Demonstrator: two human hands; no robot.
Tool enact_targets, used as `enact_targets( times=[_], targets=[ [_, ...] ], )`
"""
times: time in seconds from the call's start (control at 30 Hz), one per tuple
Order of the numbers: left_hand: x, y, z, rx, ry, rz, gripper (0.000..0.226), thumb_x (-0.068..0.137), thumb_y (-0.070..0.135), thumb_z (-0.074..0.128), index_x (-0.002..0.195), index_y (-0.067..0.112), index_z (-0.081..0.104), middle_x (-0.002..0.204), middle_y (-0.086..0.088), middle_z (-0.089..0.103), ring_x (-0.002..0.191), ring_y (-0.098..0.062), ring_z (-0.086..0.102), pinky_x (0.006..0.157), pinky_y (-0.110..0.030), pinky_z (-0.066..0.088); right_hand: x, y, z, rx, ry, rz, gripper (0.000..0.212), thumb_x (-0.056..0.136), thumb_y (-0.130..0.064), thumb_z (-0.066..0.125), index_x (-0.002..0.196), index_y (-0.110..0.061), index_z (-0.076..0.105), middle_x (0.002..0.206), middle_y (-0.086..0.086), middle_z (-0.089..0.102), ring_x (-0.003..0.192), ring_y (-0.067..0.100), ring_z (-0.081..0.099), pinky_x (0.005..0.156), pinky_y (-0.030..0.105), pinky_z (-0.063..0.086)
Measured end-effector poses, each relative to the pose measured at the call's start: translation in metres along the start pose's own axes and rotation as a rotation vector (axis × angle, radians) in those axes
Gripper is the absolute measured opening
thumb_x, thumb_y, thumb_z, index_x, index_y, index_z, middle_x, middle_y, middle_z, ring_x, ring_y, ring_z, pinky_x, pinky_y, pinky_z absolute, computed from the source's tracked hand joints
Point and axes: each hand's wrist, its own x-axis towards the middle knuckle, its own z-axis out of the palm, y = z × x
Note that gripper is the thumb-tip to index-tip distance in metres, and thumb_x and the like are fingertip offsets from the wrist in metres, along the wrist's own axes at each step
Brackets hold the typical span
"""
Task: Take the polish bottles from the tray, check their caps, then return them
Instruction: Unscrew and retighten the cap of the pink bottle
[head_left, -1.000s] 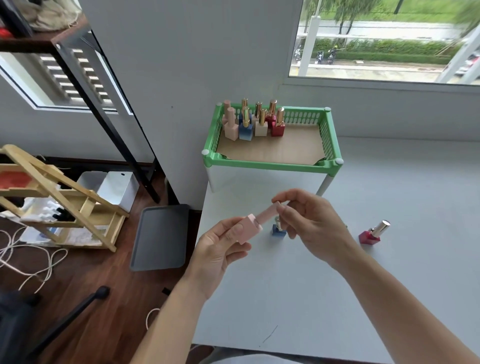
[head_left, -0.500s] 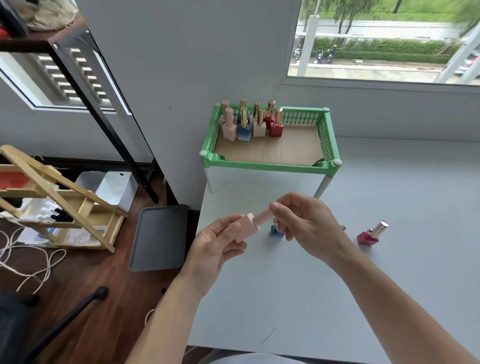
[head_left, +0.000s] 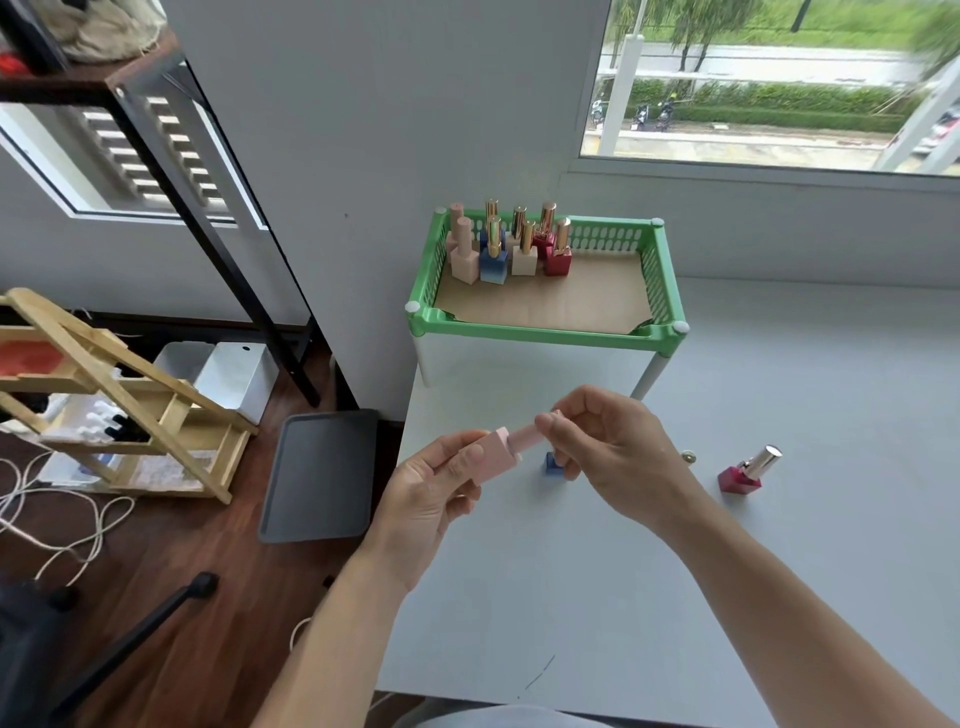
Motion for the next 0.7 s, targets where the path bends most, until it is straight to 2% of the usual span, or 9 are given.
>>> enact_targets(
  times=[0.03, 0.13, 0.2, 0.27, 0.33, 0.4, 0.53, 0.63, 0.7],
  targets=[
    [-0.0003, -0.0002, -0.0001, -0.004, -0.005, 0.002, 0.029, 0.063, 0.034, 0.071, 0.088, 0.021, 0.074, 0.084, -0.003, 0.065, 0.056, -0.01, 0.044, 0.058, -0.021, 0.036, 0.0, 0.0001, 0.0, 0.004, 0.011, 0.005, 0.019, 0.08, -0.04, 0.065, 0.077, -0.021, 0.063, 0.062, 0.002, 0.066, 0.054, 0.018, 0.061, 0.063, 0.048, 0.054],
    [0.0002, -0.0007, -0.0004, -0.02, 0.001, 0.009, 0.025, 0.065, 0.031, 0.071, 0.088, 0.02, 0.074, 0.08, 0.001, 0.065, 0.057, -0.009, 0.045, 0.054, -0.019, 0.036, -0.0006, -0.0004, -0.0012, 0.043, -0.036, -0.012, 0.003, 0.085, -0.029, 0.063, 0.086, -0.027, 0.062, 0.066, 0.0, 0.067, 0.054, 0.017, 0.062, 0.065, 0.046, 0.053],
    [0.0007, -0.0005, -0.0009, -0.019, 0.005, 0.012, 0.027, 0.064, 0.032, 0.071, 0.088, 0.02, 0.074, 0.08, 0.002, 0.066, 0.058, -0.008, 0.046, 0.053, -0.018, 0.037, -0.0007, -0.0009, -0.001, 0.035, -0.025, -0.021, 0.008, 0.086, -0.029, 0.062, 0.08, -0.023, 0.062, 0.063, 0.002, 0.066, 0.052, 0.017, 0.061, 0.062, 0.046, 0.052],
    [0.0005, -0.0004, -0.001, -0.016, -0.002, 0.014, 0.027, 0.063, 0.032, 0.072, 0.088, 0.02, 0.075, 0.079, 0.004, 0.067, 0.058, -0.007, 0.047, 0.053, -0.017, 0.038, -0.0003, -0.0014, -0.0001, 0.006, 0.024, -0.006, 0.019, 0.083, -0.037, 0.063, 0.074, -0.02, 0.061, 0.059, 0.003, 0.065, 0.05, 0.016, 0.058, 0.058, 0.044, 0.051],
    [0.0004, 0.0001, -0.0002, -0.023, -0.004, 0.017, 0.027, 0.064, 0.032, 0.071, 0.088, 0.02, 0.075, 0.078, 0.005, 0.068, 0.057, -0.007, 0.047, 0.052, -0.017, 0.038, -0.0009, -0.0022, 0.0003, 0.008, 0.024, -0.018, 0.013, 0.084, -0.037, 0.062, 0.08, -0.025, 0.062, 0.061, -0.002, 0.065, 0.051, 0.014, 0.059, 0.058, 0.04, 0.051],
    [0.0005, 0.0007, 0.0003, -0.033, -0.001, 0.018, 0.026, 0.064, 0.031, 0.071, 0.088, 0.02, 0.075, 0.077, 0.004, 0.068, 0.057, -0.007, 0.047, 0.053, -0.017, 0.037, -0.0018, -0.0019, 0.0006, 0.023, -0.019, -0.046, 0.001, 0.087, -0.029, 0.06, 0.086, -0.029, 0.061, 0.064, -0.007, 0.065, 0.054, 0.014, 0.061, 0.06, 0.038, 0.052],
    [-0.0006, 0.0009, -0.0005, -0.032, -0.008, 0.014, 0.027, 0.064, 0.031, 0.071, 0.088, 0.02, 0.075, 0.082, -0.001, 0.067, 0.057, -0.008, 0.047, 0.053, -0.018, 0.038, -0.0017, -0.002, 0.0017, -0.038, 0.035, -0.036, 0.017, 0.084, -0.036, 0.063, 0.074, -0.023, 0.059, 0.056, -0.003, 0.063, 0.048, 0.013, 0.057, 0.055, 0.043, 0.051],
    [-0.0011, 0.0004, -0.0006, -0.052, -0.002, 0.01, 0.026, 0.065, 0.029, 0.071, 0.088, 0.019, 0.074, 0.085, -0.005, 0.065, 0.057, -0.008, 0.048, 0.053, -0.016, 0.04, -0.0019, -0.0015, 0.0026, -0.001, -0.003, -0.045, 0.004, 0.086, -0.029, 0.063, 0.084, -0.029, 0.06, 0.062, -0.007, 0.064, 0.051, 0.013, 0.06, 0.059, 0.041, 0.052],
    [-0.0008, 0.0003, -0.0009, -0.073, 0.005, 0.004, 0.026, 0.064, 0.028, 0.071, 0.088, 0.018, 0.075, 0.085, -0.005, 0.065, 0.058, -0.008, 0.048, 0.055, -0.016, 0.043, -0.0017, -0.0016, 0.0027, -0.004, -0.01, -0.055, 0.004, 0.086, -0.027, 0.062, 0.083, -0.027, 0.06, 0.062, -0.006, 0.064, 0.051, 0.013, 0.06, 0.059, 0.039, 0.052]
  ],
)
